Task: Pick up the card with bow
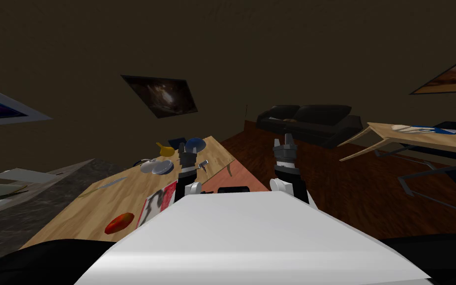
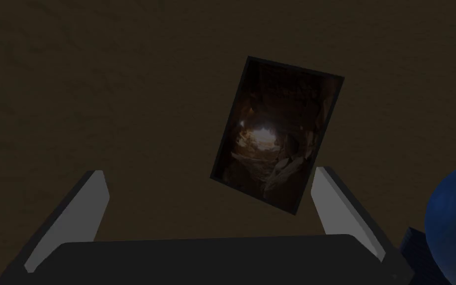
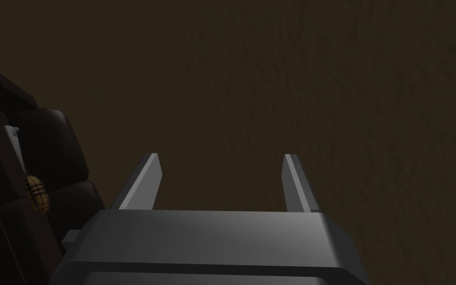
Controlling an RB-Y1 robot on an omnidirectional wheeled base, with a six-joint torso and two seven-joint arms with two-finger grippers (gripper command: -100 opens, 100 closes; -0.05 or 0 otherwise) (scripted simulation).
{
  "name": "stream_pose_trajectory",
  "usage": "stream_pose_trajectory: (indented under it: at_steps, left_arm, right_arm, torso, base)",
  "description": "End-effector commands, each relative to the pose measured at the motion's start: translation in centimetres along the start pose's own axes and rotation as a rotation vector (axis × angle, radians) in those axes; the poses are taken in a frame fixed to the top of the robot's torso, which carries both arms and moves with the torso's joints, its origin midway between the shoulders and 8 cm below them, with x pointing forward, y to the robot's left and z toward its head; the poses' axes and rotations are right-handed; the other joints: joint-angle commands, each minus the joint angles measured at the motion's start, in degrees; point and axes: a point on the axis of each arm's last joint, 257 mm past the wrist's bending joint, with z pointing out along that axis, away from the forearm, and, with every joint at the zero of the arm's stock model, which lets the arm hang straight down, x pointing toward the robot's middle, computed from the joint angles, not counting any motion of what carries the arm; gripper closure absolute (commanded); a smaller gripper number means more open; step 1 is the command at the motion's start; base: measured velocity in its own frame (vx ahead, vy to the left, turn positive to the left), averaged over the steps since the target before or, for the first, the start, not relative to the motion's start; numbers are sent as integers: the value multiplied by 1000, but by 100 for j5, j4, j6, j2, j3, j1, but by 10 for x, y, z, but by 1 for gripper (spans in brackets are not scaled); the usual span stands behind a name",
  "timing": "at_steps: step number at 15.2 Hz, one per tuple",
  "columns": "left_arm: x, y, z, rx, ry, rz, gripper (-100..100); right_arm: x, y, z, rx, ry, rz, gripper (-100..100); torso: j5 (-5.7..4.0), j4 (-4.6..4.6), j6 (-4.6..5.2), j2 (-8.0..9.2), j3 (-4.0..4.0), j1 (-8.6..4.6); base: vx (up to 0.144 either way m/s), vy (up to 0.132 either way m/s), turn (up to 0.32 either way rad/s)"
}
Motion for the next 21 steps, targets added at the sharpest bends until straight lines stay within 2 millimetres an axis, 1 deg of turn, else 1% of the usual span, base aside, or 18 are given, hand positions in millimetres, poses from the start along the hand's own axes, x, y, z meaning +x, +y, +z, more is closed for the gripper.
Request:
stream_pose_trajectory:
  at_steps: [1, 3, 5, 6, 7, 8, 9, 10, 12, 13, 14, 15, 16, 17, 18, 19, 20, 21]
  left_arm:
    - [0, 5, 0, -17, 21, 6, -100]
    - [-3, 16, 0, -54, 46, 8, -100]
    - [-10, 32, -1, -108, 61, 1, -100]
    - [-10, 32, -1, -108, 61, 1, -100]
    - [-16, 42, -1, -140, 62, -7, -100]
    - [-16, 42, -1, -140, 62, -7, -100]
    - [-22, 53, -2, -176, 60, -17, -100]
    - [-22, 53, -2, -176, 60, -17, -100]
    - [-38, 74, -4, -246, 44, -45, -100]
    - [-39, 76, -4, -254, 43, -44, -100]
    - [-48, 88, -6, -293, 28, -62, -100]
    - [-48, 89, -6, -296, 28, -61, -100]
    - [-59, 100, -8, -334, 10, -81, -100]
    - [-59, 101, -9, -340, 8, -81, -100]
    - [-70, 113, -11, -378, -14, -103, -100]
    - [-71, 114, -12, -384, -16, -103, -100]
    - [-83, 126, -15, -422, -42, -127, -100]
    - [-83, 127, -15, -429, -44, -127, -100]
  right_arm:
    - [0, 0, 0, 0, 0, 0, 0]
    - [0, 0, 0, 0, 0, 0, 0]
    - [0, 0, 0, 0, 0, 0, 0]
    - [0, 0, 0, 0, 0, 0, 0]
    - [0, 0, 0, 0, 0, 0, 0]
    - [0, 0, 0, 0, 0, 0, 0]
    - [0, 0, 0, 0, 0, 0, 0]
    - [0, 0, 0, 0, 0, 0, 0]
    - [0, 0, 0, 0, 0, 0, 0]
    - [0, 0, 0, 0, 0, 0, 0]
    - [0, 0, 0, 0, 0, 0, 0]
    - [0, 0, 0, 0, 0, 0, 0]
    - [0, 0, 0, 0, 0, 0, 0]
    - [0, 0, 0, 0, 0, 0, 0]
    - [0, 0, 0, 0, 0, 0, 0]
    - [0, 0, 0, 0, 0, 0, 0]
    - [0, 0, 0, 0, 0, 0, 0]
    - [0, 0, 0, 0, 0, 0, 0]
  torso:
    - [0, 0, 0, 0, 0, 0]
    - [-2, 1, 0, 7, 4, -10]
    - [-5, 2, 0, 11, 6, -24]
    - [-6, 2, 0, 8, 4, -28]
    - [-6, 1, 0, 4, 2, -28]
    - [-6, 0, 0, 0, 0, -26]
    - [-5, 0, 0, -2, -1, -23]
    - [-5, -1, 0, -4, -2, -21]
    - [-4, -2, 0, -9, -5, -17]
    - [-4, -3, -1, -12, -7, -19]
    - [-4, -3, 0, -13, -7, -21]
    - [-5, -3, -1, -14, -8, -23]
    - [-5, -3, 0, -14, -8, -24]
    - [-5, -3, 0, -16, -9, -24]
    - [-5, -4, 0, -16, -9, -24]
    - [-5, -4, 0, -17, -10, -24]
    - [-5, -4, 0, -17, -10, -23]
    - [-5, -4, -1, -17, -10, -23]
  base:
    - [-14, -17, 5]
    - [-32, -52, 15]
    - [-18, -79, 26]
    - [1, -69, 20]
    - [6, -59, 20]
    - [8, -49, 15]
    - [14, -51, 15]
    - [17, -44, 16]
    - [25, -48, 29]
    - [30, -56, 30]
    - [32, -65, 24]
    - [28, -62, 22]
    - [35, -58, 25]
    - [34, -56, 18]
    - [38, -61, 27]
    - [36, -54, 25]
    - [34, -60, 33]
    - [31, -57, 26]
